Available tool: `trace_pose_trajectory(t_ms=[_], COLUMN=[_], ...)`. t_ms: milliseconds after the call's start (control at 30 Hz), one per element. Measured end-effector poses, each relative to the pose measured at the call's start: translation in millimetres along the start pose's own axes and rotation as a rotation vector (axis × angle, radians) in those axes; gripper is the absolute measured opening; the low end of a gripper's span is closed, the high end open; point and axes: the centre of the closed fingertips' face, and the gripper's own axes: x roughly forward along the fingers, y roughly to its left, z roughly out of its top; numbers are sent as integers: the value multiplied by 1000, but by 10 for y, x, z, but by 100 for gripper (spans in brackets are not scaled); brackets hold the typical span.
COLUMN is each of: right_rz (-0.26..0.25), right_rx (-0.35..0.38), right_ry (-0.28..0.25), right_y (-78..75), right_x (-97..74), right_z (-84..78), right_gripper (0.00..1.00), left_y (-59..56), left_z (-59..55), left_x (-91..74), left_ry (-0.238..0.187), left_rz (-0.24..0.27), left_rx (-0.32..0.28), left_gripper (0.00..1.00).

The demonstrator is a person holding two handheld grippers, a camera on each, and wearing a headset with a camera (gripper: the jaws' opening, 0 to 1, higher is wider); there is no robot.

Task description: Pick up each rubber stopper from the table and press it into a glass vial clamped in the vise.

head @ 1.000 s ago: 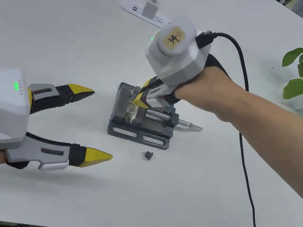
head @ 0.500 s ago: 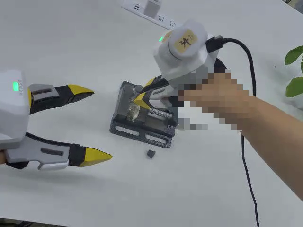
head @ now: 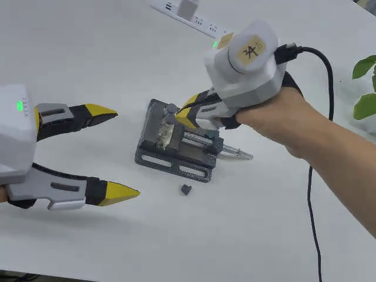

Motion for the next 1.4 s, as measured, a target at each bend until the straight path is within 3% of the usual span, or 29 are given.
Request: trace_pose_trajectory(t_ms=[700,1033,1400], right_rz=[19,25,59], right_rx=[-17,-85,-64], right_ry=[23,93,138], right_y=[19,46,97], right_x=[83,97,88], right_z=[-18,37,44], right_gripper=[0,0,0], left_y=[3,4,9], left_z=[-19,-1,27], left_x=[-5,12,20], left_ry=[-4,-12,-21], left_rz=[1,-2,-2], left_rx=[-12,-15,-11], left_gripper=[71,71,71])
